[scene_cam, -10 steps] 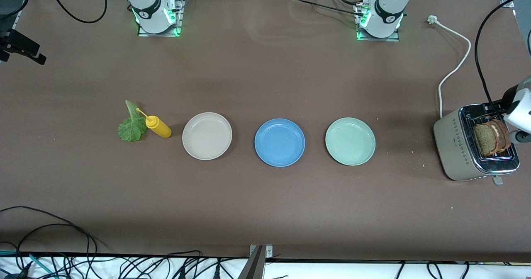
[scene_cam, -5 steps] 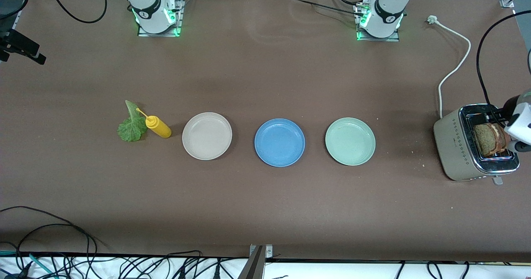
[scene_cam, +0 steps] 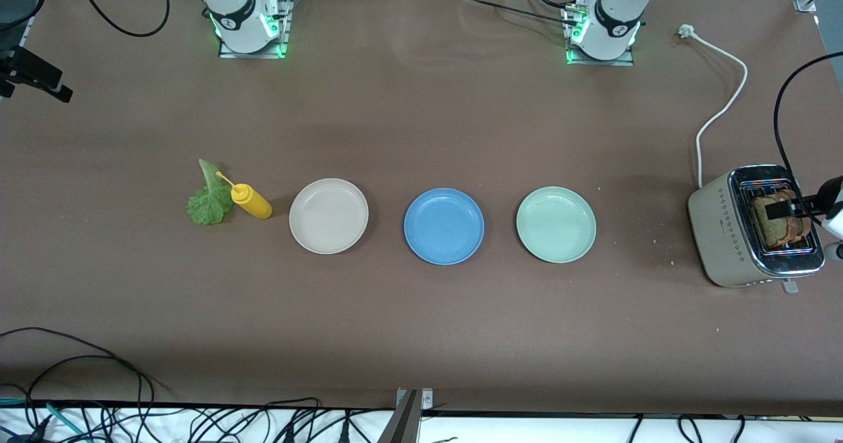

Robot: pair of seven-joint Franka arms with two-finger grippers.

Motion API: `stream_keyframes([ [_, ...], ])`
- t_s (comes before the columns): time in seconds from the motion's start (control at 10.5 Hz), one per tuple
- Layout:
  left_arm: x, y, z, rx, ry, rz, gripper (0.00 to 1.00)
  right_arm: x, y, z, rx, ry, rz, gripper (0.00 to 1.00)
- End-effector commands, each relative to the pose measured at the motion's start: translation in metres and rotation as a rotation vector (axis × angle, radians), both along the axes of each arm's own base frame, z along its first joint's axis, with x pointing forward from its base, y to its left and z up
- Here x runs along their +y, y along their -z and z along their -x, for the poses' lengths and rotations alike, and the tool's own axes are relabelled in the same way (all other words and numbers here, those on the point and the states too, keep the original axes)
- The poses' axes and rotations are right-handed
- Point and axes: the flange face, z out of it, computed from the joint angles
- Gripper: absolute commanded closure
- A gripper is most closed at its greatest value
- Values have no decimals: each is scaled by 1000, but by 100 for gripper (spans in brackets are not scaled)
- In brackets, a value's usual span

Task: Make sandwich in blue plate with both arms
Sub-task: 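Move the left gripper down over the toaster to the bread slice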

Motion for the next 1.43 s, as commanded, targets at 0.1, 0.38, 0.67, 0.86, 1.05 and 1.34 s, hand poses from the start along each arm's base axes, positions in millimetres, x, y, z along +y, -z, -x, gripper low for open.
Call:
stream_keyframes([
  [0.1, 19, 39, -13, -7, 13, 64, 0, -1, -7, 1, -2, 0, -16, 0],
  [0.38, 21, 42, -13, -3, 12, 68, 0, -1, -7, 1, -2, 0, -16, 0],
  [0.67, 25, 52, -14, 5, 9, 73, 0, 0, -7, 1, -2, -1, -14, 0],
  [0.86, 32, 55, -14, -6, 2, 76, 0, -2, -7, 1, -2, 2, -15, 0],
  [1.05, 31, 58, -14, -5, -4, 88, 0, -2, -7, 1, -2, 2, -15, 0],
  [1.34, 30, 68, -14, 5, -14, 110, 0, -2, -7, 1, -2, 2, -15, 0],
])
